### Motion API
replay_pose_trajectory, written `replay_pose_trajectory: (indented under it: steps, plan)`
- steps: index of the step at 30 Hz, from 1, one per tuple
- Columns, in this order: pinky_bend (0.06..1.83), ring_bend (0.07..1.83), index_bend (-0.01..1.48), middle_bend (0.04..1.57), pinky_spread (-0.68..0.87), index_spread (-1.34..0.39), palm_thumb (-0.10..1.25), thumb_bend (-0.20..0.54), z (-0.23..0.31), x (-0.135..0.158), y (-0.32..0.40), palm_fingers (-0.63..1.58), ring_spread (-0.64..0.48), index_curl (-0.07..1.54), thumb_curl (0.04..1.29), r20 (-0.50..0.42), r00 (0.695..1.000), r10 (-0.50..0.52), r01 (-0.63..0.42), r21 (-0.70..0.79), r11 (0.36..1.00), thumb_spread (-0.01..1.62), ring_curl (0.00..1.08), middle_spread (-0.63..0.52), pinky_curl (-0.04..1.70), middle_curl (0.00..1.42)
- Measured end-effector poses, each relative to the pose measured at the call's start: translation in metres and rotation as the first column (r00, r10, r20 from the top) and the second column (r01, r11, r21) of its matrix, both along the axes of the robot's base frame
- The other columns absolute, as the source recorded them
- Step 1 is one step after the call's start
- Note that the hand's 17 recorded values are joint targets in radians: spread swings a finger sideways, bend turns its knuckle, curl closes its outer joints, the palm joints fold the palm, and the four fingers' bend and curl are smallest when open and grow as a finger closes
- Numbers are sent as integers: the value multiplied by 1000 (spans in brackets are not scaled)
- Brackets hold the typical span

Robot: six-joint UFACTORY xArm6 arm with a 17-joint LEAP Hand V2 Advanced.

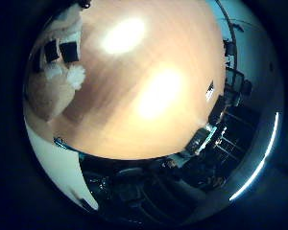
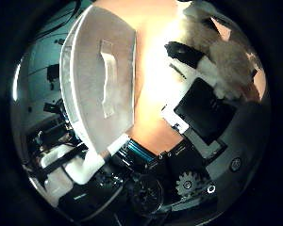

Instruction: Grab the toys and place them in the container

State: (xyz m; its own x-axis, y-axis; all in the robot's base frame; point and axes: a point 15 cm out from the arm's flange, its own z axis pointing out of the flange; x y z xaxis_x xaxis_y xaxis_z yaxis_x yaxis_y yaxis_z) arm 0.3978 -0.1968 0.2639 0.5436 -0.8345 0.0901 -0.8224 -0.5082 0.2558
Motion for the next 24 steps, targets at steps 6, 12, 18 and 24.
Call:
replay_pose_trajectory:
  steps: [6, 12, 18, 24]
  plan:
    - [1215, 1361, 1003, 1182, -235, -301, 1025, -14, 49, -13, -3, 1028, -249, 884, 569, 11, 1000, -3, 4, -37, 999, 1050, 747, -220, 870, 977]
    - [1204, 1347, 985, 1157, -247, -310, 1020, -15, 113, -23, -8, 1043, -250, 895, 587, 88, 996, 21, -9, -141, 990, 1043, 758, -224, 894, 997]
    - [1200, 1322, 961, 1133, -256, -317, 1021, -15, 178, -33, 0, 1059, -251, 906, 597, 175, 984, 26, 5, -170, 985, 1034, 762, -229, 897, 1013]
    - [1195, 1315, 946, 1124, -258, -322, 1015, -15, 228, -42, 23, 1070, -251, 916, 605, 269, 962, 53, -10, -160, 987, 1034, 767, -230, 896, 1024]
